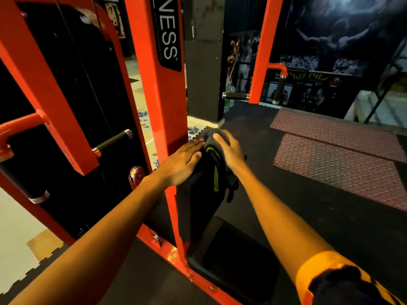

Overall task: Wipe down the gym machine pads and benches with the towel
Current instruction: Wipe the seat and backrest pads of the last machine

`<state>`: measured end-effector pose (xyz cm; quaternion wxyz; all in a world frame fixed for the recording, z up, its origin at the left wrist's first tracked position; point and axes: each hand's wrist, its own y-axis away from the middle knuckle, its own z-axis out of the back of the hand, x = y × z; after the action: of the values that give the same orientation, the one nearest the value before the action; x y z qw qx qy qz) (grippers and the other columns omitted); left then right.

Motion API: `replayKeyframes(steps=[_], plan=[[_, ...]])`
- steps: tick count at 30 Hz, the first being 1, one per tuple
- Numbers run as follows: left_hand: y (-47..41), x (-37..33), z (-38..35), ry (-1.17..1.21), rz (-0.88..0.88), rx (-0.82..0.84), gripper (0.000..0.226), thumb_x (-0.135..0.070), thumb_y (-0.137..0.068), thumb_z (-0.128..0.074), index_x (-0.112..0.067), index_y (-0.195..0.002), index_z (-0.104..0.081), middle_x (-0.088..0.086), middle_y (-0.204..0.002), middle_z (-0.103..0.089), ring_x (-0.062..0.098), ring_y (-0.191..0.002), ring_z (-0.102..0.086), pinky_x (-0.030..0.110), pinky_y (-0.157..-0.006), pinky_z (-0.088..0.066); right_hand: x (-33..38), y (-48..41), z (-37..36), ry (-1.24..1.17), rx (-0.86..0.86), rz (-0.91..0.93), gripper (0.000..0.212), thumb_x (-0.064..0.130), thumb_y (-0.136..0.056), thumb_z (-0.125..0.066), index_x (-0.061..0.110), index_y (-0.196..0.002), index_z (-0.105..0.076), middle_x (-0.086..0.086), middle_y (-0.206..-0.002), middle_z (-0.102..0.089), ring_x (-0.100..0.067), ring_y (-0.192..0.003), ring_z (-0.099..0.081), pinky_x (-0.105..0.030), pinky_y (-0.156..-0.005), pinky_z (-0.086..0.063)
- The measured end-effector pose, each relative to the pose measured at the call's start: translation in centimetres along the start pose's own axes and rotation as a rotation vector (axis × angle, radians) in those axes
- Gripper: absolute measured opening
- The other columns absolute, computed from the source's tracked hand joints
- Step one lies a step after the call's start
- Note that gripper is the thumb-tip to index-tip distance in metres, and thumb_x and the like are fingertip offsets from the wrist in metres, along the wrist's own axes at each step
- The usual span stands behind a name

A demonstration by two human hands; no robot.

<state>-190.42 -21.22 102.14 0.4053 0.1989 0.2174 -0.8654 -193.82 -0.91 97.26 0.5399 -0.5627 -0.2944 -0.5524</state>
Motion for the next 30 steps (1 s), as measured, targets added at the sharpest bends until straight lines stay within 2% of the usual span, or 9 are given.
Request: replayKeyframes(steps=[3,5,12,15,17,20,23,26,30], plan=[[-1.8,0.3,0.1,-0.024,0.02,0.056,0.05,-0.022,-0.111,-0.033,-0.014,-0.16,-0.028,0.003,-0.167,-0.024,0.011,-0.154,-0.016,0.012,-0.118,-0.004,0.0,0.3,-1.0,0.147,-0.06,0.259,0.047,0.058,-0.092,-0.059,0.024,-0.124,-0.068,0.007,-0.127,-0.067,-0.017,-0.123,-0.059,-0.036,-0.108,-0.043],[-2.4,0.5,0.0,-0.012,0.019,0.068,0.05,-0.022,-0.111,-0.032,-0.017,-0.16,-0.027,0.0,-0.168,-0.021,0.008,-0.154,-0.014,0.014,-0.119,-0.004,-0.7,0.0,-1.1,0.07,-0.072,0.289,0.039,0.053,-0.095,-0.061,0.025,-0.121,-0.069,0.007,-0.124,-0.068,-0.015,-0.121,-0.061,-0.036,-0.107,-0.045],[-2.4,1.0,-0.3,-0.014,-0.032,0.085,0.051,-0.016,-0.111,-0.034,-0.027,-0.161,-0.028,-0.018,-0.166,-0.017,-0.005,-0.15,-0.009,0.001,-0.112,0.0,-3.9,-0.8,-0.8,-0.649,-0.186,-0.214,0.023,0.019,-0.11,-0.046,0.011,-0.111,-0.067,0.01,-0.086,-0.072,0.001,-0.082,-0.069,-0.02,-0.083,-0.05],[-2.3,0.8,-0.1,-0.019,-0.03,0.09,0.051,-0.016,-0.111,-0.033,-0.026,-0.161,-0.028,-0.017,-0.167,-0.016,-0.006,-0.15,-0.008,-0.001,-0.11,0.001,-3.2,-0.5,-1.4,-0.541,-0.239,-0.284,0.025,0.039,-0.106,-0.055,0.025,-0.099,-0.074,0.01,-0.091,-0.075,-0.01,-0.094,-0.07,-0.041,-0.099,-0.052],[-2.4,0.5,-0.1,-0.037,-0.03,0.097,0.052,-0.014,-0.11,-0.034,-0.024,-0.161,-0.027,-0.014,-0.168,-0.016,-0.007,-0.148,-0.007,-0.002,-0.11,0.001,-1.5,0.5,-2.3,-0.374,-0.331,-0.254,0.04,0.062,-0.098,-0.054,0.027,-0.109,-0.072,0.009,-0.106,-0.074,-0.016,-0.109,-0.067,-0.048,-0.109,-0.047],[-2.4,0.2,0.1,-0.083,-0.023,0.108,0.056,-0.013,-0.109,-0.036,-0.022,-0.162,-0.021,-0.009,-0.168,-0.015,-0.006,-0.146,-0.008,-0.004,-0.107,0.003,1.0,2.9,-3.6,-0.08,-0.402,-0.076,0.07,0.078,-0.088,-0.042,0.029,-0.134,-0.061,0.005,-0.14,-0.06,-0.018,-0.133,-0.051,-0.044,-0.12,-0.033],[-2.4,0.3,0.3,-0.155,-0.039,0.115,0.056,-0.018,-0.11,-0.033,-0.025,-0.163,-0.018,-0.012,-0.168,-0.012,-0.009,-0.144,-0.006,-0.005,-0.105,0.004,0.5,5.6,-4.6,-0.041,-0.392,0.041,0.071,0.076,-0.09,-0.04,0.038,-0.15,-0.045,0.007,-0.166,-0.029,-0.015,-0.152,-0.027,-0.043,-0.126,-0.019],[-2.4,0.2,0.3,-0.201,-0.054,0.123,0.054,-0.023,-0.111,-0.031,-0.026,-0.163,-0.017,-0.019,-0.167,-0.007,-0.011,-0.145,-0.001,-0.005,-0.105,0.008,-2.4,6.6,-4.4,-0.11,-0.358,0.003,0.069,0.084,-0.087,-0.042,0.056,-0.15,-0.03,0.006,-0.171,-0.011,-0.017,-0.156,-0.019,-0.043,-0.127,-0.02],[-2.4,0.3,0.6,-0.224,-0.078,0.168,0.054,-0.028,-0.112,-0.029,-0.026,-0.164,-0.014,-0.016,-0.17,-0.005,-0.009,-0.147,0.003,-0.001,-0.108,0.008,-2.7,3.6,-2.9,-0.356,-0.323,-0.162,0.078,0.079,-0.08,-0.052,0.031,-0.142,-0.054,0.005,-0.141,-0.059,-0.013,-0.135,-0.052,-0.05,-0.121,-0.034]])
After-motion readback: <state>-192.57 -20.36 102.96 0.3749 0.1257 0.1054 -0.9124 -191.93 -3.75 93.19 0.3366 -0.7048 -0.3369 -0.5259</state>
